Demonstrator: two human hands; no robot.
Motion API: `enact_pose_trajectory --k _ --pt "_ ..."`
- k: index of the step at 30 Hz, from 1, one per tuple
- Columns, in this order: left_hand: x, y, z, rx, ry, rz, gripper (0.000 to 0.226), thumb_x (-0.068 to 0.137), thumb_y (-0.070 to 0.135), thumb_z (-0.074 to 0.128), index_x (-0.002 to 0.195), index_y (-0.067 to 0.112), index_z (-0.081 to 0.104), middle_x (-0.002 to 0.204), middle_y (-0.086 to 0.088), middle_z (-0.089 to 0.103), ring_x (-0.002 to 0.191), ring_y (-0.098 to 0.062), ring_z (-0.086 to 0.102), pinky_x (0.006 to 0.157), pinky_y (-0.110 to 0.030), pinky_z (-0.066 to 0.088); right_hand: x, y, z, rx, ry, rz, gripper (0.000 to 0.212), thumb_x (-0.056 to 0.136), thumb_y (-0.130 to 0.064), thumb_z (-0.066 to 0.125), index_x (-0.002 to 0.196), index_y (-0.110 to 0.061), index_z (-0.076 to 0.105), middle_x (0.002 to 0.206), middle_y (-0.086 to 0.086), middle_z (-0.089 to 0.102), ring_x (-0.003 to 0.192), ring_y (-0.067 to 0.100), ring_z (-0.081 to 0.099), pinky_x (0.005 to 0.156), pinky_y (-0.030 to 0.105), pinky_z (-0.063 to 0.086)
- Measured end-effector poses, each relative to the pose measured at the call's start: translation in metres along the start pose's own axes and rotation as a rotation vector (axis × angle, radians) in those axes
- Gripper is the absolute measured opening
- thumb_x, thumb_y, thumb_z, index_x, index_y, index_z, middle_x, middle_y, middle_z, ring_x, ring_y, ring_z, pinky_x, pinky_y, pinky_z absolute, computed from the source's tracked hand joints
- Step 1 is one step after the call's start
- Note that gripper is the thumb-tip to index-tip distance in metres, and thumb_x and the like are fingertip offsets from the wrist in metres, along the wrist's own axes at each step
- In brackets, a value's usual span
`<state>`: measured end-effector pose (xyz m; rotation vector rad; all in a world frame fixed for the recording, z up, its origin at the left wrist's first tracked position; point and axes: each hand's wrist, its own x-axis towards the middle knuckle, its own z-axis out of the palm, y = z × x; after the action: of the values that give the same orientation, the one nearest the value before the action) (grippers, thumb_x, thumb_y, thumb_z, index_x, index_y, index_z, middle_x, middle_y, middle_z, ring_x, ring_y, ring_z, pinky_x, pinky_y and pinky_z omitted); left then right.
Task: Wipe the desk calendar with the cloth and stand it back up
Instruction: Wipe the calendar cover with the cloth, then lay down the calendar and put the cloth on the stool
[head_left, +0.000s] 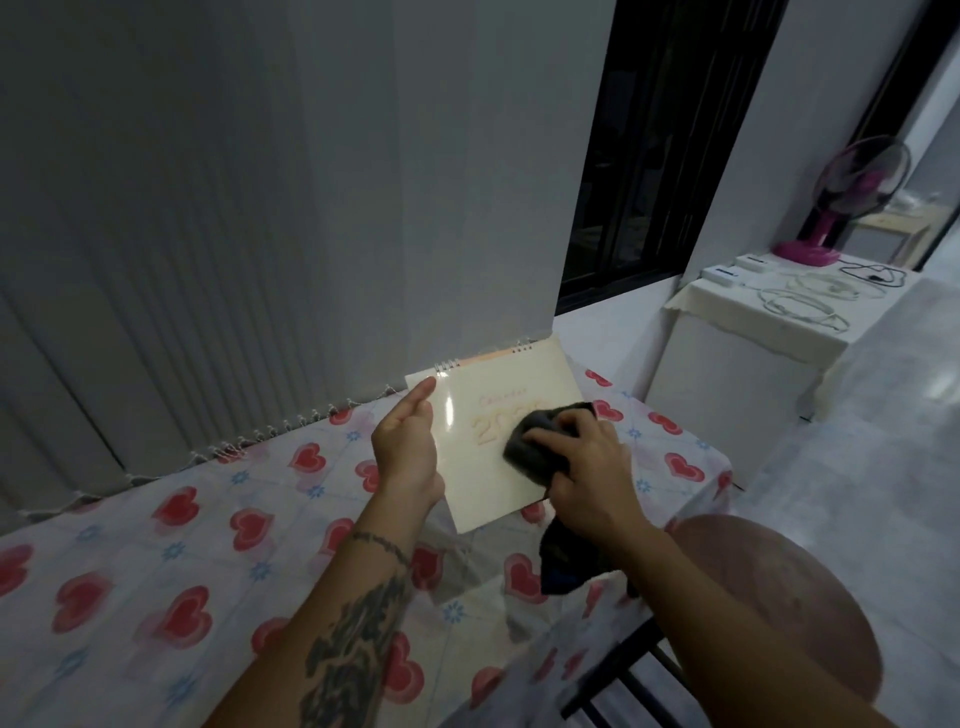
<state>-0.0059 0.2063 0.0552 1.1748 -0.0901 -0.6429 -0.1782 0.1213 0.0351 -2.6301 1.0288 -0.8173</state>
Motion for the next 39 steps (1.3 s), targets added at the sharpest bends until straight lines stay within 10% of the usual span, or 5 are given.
enact_pose_trajectory --k 4,10,21,39 --pt "0.001 -0.009 -0.002 0.041 0.014 -0.004 0.044 0.102 0.016 0.051 0.077 0.034 0.081 0.116 0.003 0.069 0.102 -0.026 0.064 0.08 -0.038 0.06 0.011 -0.015 0.002 -0.021 -0.013 0.109 0.065 0.071 -0.018 0.07 0.131 -0.033 0.053 0.137 0.003 0.039 0.118 0.024 0.032 0.095 0.042 0.03" --pt "0.011 -0.015 -0.012 0.093 0.081 0.023 0.036 0.102 0.015 0.049 0.089 0.029 0.079 0.099 0.013 0.066 0.088 -0.017 0.058 0.085 -0.035 0.057 -0.019 -0.024 0.023 0.01 -0.168 -0.214 0.055 0.076 -0.018 0.059 0.127 -0.037 0.055 0.136 -0.002 0.039 0.118 0.02 0.033 0.093 0.037 0.032" --pt "0.038 -0.076 -0.068 0.042 0.255 -0.302 0.017 0.089 0.016 0.063 0.092 0.017 0.08 0.092 -0.013 0.078 0.076 -0.038 0.074 0.058 -0.037 0.061 -0.023 0.014 0.057 0.068 -0.191 0.276 0.057 0.078 -0.016 0.057 0.132 -0.031 0.054 0.127 0.002 0.043 0.11 0.022 0.037 0.088 0.04 0.041" --pt "0.086 -0.133 -0.133 0.694 0.222 -0.164 0.028 0.071 0.017 0.05 0.085 0.028 0.073 0.104 -0.007 0.074 0.086 -0.031 0.07 0.081 -0.045 0.062 -0.06 0.023 0.103 0.124 -0.388 0.415 0.057 0.076 -0.029 0.055 0.132 -0.033 0.052 0.124 0.004 0.04 0.11 0.027 0.037 0.093 0.052 0.041"
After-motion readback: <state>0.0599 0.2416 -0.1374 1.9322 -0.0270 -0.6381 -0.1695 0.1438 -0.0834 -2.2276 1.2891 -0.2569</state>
